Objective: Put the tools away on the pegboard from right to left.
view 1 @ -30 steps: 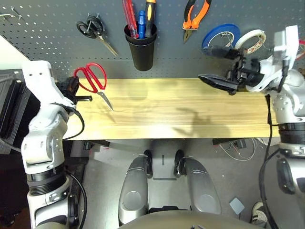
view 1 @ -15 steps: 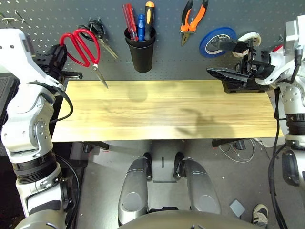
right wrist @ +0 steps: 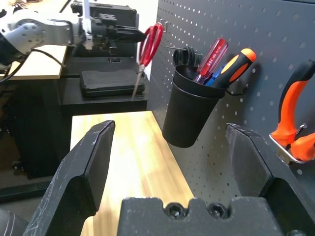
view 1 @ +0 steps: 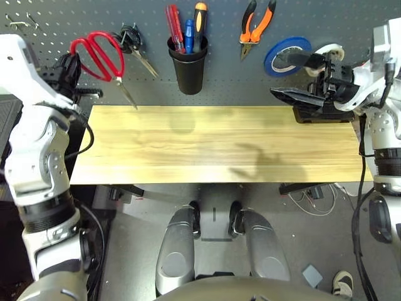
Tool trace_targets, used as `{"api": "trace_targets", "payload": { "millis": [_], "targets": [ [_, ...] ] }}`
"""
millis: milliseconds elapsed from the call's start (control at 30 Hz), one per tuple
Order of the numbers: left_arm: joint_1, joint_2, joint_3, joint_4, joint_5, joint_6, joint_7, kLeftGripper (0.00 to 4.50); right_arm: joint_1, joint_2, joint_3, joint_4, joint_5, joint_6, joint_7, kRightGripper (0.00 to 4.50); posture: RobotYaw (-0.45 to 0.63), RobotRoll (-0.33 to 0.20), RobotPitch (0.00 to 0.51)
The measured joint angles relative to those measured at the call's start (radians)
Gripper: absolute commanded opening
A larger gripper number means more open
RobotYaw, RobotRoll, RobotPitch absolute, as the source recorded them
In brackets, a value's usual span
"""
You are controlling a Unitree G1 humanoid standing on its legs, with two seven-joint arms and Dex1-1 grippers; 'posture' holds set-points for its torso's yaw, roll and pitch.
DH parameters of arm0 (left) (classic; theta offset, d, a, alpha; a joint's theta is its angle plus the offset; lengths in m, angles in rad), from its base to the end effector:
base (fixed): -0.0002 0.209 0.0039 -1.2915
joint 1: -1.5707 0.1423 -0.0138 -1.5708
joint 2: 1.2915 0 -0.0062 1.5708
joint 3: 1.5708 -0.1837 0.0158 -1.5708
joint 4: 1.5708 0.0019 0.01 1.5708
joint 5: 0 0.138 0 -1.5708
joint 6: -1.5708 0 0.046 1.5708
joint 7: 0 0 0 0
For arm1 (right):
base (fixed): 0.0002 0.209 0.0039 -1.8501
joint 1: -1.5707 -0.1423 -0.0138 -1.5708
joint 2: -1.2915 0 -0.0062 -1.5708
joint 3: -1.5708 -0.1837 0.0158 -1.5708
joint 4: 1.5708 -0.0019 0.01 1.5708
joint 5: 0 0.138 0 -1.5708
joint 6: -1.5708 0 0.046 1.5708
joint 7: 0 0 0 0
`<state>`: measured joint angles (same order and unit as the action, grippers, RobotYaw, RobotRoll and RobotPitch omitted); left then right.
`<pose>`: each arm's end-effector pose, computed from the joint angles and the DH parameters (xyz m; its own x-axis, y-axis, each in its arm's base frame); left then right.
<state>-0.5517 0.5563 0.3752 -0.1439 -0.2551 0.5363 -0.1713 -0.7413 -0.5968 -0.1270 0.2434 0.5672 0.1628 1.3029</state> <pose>0.2534 0.2705 0.2302 0.9578 0.0692 0.2789 -0.1166 0.9807 0.1571 0.3028 -0.2486 0.2313 0.2538 0.9529 0.1662 -0.8802 0.2988 -0.3688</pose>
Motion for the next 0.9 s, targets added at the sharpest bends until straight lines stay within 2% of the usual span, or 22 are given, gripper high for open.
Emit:
{"api": "trace_targets", "payload": {
  "millis": [433, 900],
  "targets": [
    [-0.090, -0.068, -0.081, 0.200, 0.027, -0.113, -0.008, 0.03, 0.006, 0.003, 0.003, -0.024, -0.001, 0.010, -0.021, 4.50, 0.02, 0.000, 0.200],
    [-0.099, -0.068, -0.073, 0.198, 0.025, -0.152, 0.005, 0.03, 0.006, 0.003, 0.003, -0.023, -0.014, 0.010, -0.026, 4.50, 0.01, 0.000, 0.193]
  ]
}}
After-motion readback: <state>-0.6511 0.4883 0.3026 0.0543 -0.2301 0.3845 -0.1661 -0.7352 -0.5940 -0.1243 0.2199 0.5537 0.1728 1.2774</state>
